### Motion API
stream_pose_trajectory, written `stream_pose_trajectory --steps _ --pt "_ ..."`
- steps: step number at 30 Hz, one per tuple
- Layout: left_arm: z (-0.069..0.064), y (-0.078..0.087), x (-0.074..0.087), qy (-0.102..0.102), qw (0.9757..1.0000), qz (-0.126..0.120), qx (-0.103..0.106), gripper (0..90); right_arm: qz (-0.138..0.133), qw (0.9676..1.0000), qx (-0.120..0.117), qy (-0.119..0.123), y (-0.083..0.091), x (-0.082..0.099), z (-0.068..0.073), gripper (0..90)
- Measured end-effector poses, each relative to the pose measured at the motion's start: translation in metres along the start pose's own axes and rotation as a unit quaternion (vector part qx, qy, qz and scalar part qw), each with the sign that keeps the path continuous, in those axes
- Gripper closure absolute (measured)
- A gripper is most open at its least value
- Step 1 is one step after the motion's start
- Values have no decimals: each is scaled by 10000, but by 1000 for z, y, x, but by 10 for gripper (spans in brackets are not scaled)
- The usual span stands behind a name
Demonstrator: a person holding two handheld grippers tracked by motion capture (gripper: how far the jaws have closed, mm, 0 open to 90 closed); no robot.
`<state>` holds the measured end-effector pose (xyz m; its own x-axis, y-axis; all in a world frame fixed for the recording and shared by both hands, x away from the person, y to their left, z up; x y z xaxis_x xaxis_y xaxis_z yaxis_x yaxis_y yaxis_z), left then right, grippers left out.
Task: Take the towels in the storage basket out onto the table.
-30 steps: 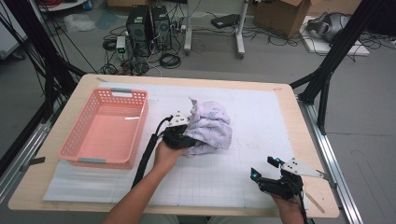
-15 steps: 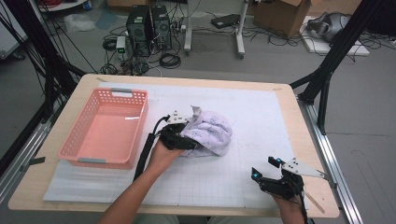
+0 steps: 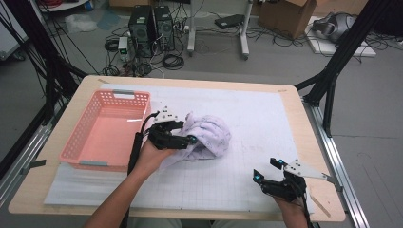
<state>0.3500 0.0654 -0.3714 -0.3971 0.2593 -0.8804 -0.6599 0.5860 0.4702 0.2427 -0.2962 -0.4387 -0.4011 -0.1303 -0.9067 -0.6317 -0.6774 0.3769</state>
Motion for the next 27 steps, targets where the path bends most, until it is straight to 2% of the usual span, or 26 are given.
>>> stream_pose_trajectory --steps 5,9,13,16,17,21,25,27 --pt "3 18 1 -56 9999 -62 78 272 98 9999 -54 74 -3 1 2 164" --pt "9 32 7 0 9994 -309 160 252 44 10000 -22 26 1 1 0 164" --pt "14 42 14 48 9977 -663 100 208 2 10000 -3 -5 4 1 -1 164" --pt "14 46 22 89 9966 -818 50 186 -5 10000 -8 -36 4 1 -1 164" --pt "15 47 25 98 9964 -846 26 186 -31 10000 -5 10 4 1 -2 164" --pt "16 51 37 344 9953 -910 16 209 -76 10000 -15 -26 5 -1 -2 165" --pt "16 59 42 278 9949 -968 -67 219 -157 9998 49 -74 10 -2 -5 164" --pt "17 60 44 311 9946 -985 -73 218 -166 9998 88 -68 11 0 -8 164"
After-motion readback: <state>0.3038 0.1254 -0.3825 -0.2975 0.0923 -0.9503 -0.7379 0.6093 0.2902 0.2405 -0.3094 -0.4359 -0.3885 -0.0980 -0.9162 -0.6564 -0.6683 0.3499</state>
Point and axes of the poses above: each handheld gripper's, and its own axes: y roughly backward along the jaws, x roughly out of its underside, z roughly to its left, the point moved 2 cm from there along -y, roughly forward along the jaws, and after that the axes turned 10 degrees about -x, right-handed, at the moved point
